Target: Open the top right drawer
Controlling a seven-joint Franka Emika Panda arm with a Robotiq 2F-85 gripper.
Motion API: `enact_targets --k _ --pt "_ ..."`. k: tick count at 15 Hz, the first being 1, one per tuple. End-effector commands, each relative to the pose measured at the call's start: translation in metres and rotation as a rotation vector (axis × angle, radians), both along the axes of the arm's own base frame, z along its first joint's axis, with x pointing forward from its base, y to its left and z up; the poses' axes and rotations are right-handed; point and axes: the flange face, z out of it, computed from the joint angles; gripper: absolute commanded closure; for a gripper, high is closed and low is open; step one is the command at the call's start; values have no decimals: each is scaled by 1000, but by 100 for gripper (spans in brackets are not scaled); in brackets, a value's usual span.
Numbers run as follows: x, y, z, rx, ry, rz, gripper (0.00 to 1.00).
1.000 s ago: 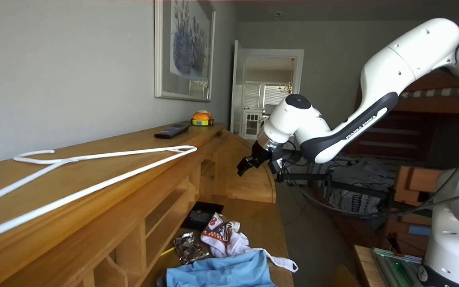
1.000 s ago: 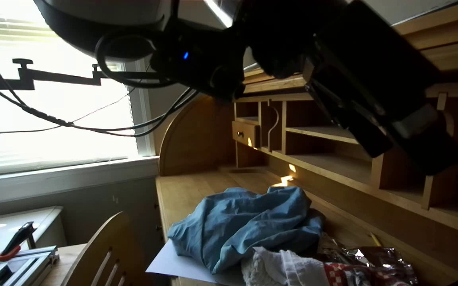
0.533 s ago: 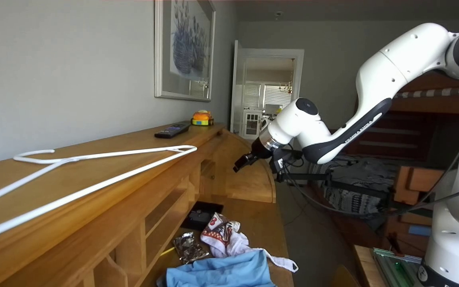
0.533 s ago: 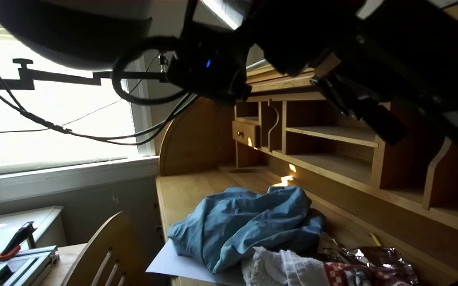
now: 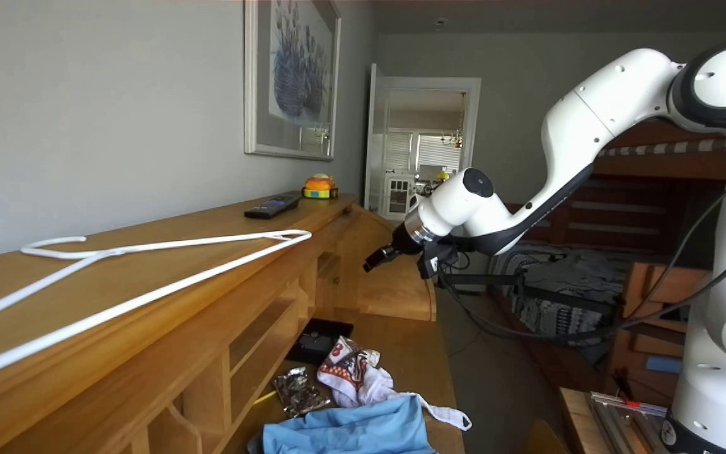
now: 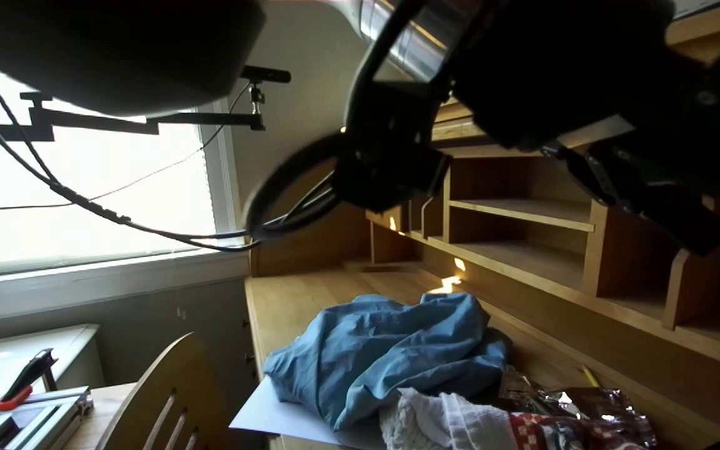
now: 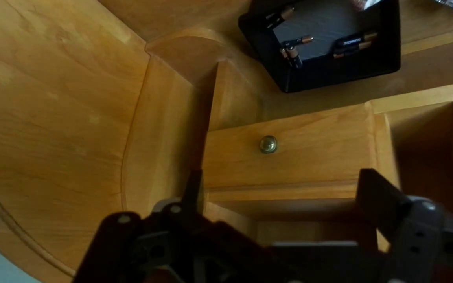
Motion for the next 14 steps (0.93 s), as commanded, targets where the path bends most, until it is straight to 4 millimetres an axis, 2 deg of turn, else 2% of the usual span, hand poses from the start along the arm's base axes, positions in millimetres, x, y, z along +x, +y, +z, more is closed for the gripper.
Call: enact_targets --k 1,6,10,14 --pt "21 2 -8 -16 -53 -18 0" --pt "34 12 -28 -38 -113 5 0" --pt "43 15 -57 -67 -144 7 0" --pt "44 7 -88 -96 -146 -18 0"
